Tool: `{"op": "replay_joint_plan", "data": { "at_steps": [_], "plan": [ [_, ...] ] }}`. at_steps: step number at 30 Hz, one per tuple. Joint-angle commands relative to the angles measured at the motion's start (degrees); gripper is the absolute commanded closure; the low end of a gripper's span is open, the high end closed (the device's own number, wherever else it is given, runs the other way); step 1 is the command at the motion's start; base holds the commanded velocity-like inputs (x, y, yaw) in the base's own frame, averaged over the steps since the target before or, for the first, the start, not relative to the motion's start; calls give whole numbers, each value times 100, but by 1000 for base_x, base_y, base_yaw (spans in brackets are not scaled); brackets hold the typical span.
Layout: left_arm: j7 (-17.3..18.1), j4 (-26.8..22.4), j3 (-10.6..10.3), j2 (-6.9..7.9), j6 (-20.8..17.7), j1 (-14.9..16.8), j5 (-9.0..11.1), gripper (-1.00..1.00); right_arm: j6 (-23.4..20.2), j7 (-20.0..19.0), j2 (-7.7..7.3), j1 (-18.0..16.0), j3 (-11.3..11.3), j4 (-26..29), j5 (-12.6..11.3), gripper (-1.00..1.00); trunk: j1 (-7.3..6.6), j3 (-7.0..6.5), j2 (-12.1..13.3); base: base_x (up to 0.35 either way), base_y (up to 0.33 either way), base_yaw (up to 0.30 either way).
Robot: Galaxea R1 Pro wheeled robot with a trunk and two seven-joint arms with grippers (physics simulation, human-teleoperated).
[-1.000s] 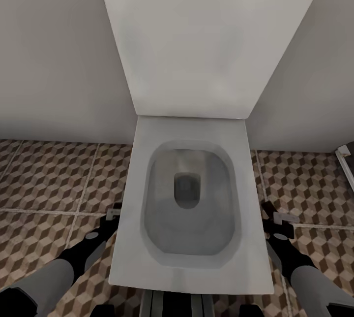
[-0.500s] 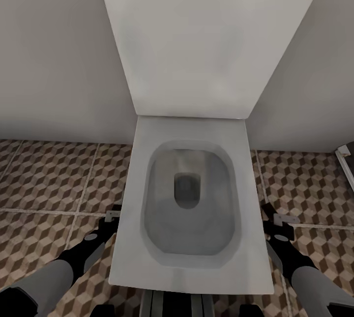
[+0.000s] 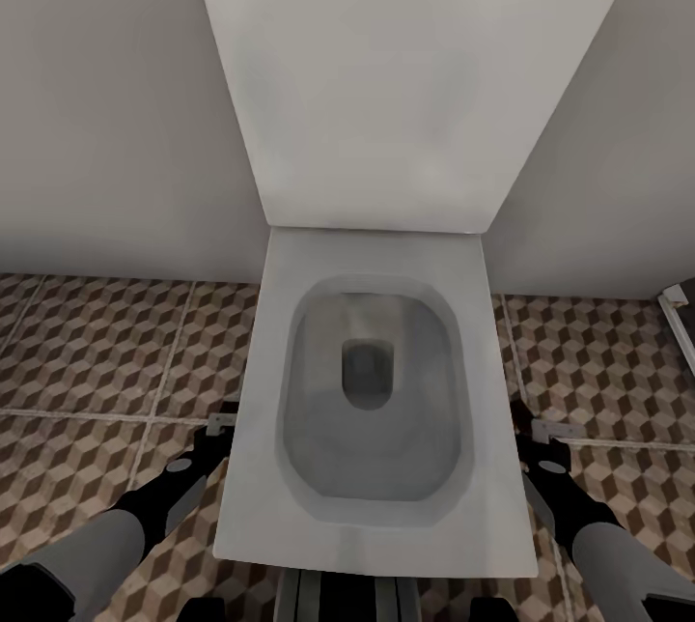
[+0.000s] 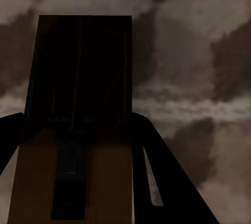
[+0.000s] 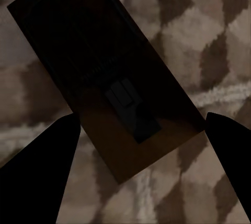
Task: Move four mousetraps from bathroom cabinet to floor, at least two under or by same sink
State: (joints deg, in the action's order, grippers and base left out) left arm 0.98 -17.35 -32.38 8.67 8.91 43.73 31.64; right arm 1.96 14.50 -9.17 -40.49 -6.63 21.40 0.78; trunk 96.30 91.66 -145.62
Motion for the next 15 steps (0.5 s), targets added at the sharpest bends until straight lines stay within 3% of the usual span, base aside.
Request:
{"op": "replay_joint_plan", "data": {
  "at_steps": [1, 6, 15],
  "plan": [
    [6, 4, -41, 4, 23, 4, 44, 100, 19, -6, 3, -2, -22, -4, 6, 100, -1, 3, -1, 0, 0, 0],
    [7, 4, -47, 5, 23, 4, 44, 100, 12, -132, -13, -2, -22, -4, 5, 100, -1, 3, -1, 0, 0, 0],
    [8, 10, -49, 11, 23, 4, 44, 100, 6, -415, -203, -2, -166, -4, -120, 100, -1, 3, -1, 0, 0, 0]
  ]
}}
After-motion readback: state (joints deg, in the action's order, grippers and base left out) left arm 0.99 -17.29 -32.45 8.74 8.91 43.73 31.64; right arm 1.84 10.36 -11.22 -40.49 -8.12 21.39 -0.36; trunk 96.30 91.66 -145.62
